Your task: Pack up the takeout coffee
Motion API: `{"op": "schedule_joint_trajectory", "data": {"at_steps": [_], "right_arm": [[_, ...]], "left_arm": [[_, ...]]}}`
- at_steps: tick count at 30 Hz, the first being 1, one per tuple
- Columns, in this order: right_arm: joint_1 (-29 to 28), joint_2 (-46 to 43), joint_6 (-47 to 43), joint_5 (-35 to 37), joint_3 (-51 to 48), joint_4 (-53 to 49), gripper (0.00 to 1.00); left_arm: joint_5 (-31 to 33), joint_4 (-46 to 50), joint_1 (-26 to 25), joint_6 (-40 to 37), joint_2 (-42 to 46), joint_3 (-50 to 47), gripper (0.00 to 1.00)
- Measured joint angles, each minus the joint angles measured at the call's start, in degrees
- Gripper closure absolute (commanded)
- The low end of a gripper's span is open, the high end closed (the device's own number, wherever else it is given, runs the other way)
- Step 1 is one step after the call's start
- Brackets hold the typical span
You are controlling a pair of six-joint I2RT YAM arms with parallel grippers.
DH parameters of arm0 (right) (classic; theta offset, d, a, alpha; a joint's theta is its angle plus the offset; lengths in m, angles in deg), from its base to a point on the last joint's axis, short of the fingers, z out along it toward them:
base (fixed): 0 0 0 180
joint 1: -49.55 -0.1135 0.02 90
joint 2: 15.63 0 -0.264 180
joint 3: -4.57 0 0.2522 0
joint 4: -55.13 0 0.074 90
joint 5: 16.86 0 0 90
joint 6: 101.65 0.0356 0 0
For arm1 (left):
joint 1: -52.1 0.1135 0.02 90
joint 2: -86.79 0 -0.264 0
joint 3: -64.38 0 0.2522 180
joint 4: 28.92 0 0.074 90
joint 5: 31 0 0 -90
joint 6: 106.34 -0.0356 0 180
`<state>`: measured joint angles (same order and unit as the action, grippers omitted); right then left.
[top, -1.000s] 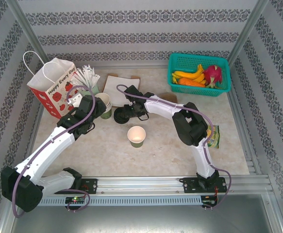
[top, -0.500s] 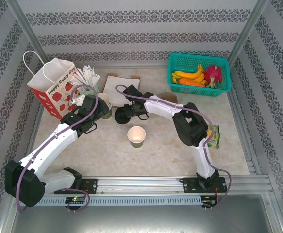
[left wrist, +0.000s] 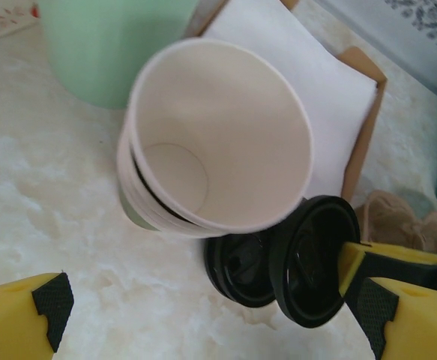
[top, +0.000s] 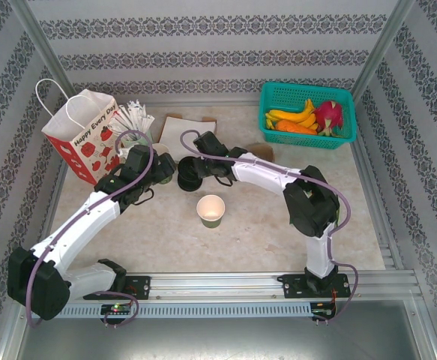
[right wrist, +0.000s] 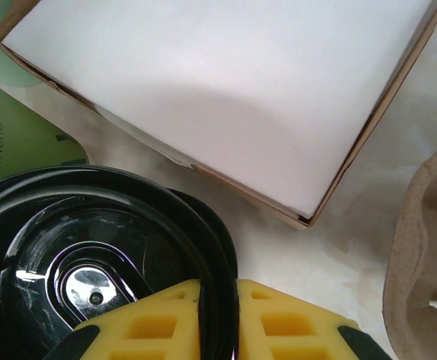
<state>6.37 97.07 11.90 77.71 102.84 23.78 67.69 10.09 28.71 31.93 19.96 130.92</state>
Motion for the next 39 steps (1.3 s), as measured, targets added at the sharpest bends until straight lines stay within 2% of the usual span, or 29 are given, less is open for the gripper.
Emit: {"op": "schedule_joint_trajectory", "data": {"at_steps": [5, 11, 18, 21, 28, 35, 39], "right_arm": [[-0.9, -4.2, -0.3, 3.3, -6.4, 6.1, 0.82], [-1.3, -8.1, 4.9, 9.3, -9.8, 12.2, 0.82], [-3.7, -9.2, 12.5, 16.8, -9.8, 16.0, 0.82], [-4.4, -9.2, 14.3, 18.4, -9.8, 17.2, 0.82], [-4.7, -9.6, 16.7, 19.7, -9.8, 18.3, 0.82], [-4.7, -9.9, 16.9, 19.9, -9.8, 18.5, 0.82], [-4.7, -9.9, 17.1, 19.8, -9.8, 18.5, 0.82]], "left_arm": [[-6.2, -2.7, 0.7, -2.9, -1.9, -0.1, 0.01], [-13.7, -7.1, 1.0, -3.5, -4.5, -0.1, 0.08], [-17.0, -14.7, 1.0, -2.8, -4.5, -2.1, 0.14], [-17.3, -16.2, 1.0, -2.9, -5.0, -2.3, 0.22], [-17.3, -19.4, 1.0, -3.8, -9.6, -0.7, 0.51], [-17.7, -21.5, 1.0, -5.0, -12.2, 0.8, 0.63], [-17.9, -21.9, 1.0, -5.7, -12.7, 1.2, 0.74]]}}
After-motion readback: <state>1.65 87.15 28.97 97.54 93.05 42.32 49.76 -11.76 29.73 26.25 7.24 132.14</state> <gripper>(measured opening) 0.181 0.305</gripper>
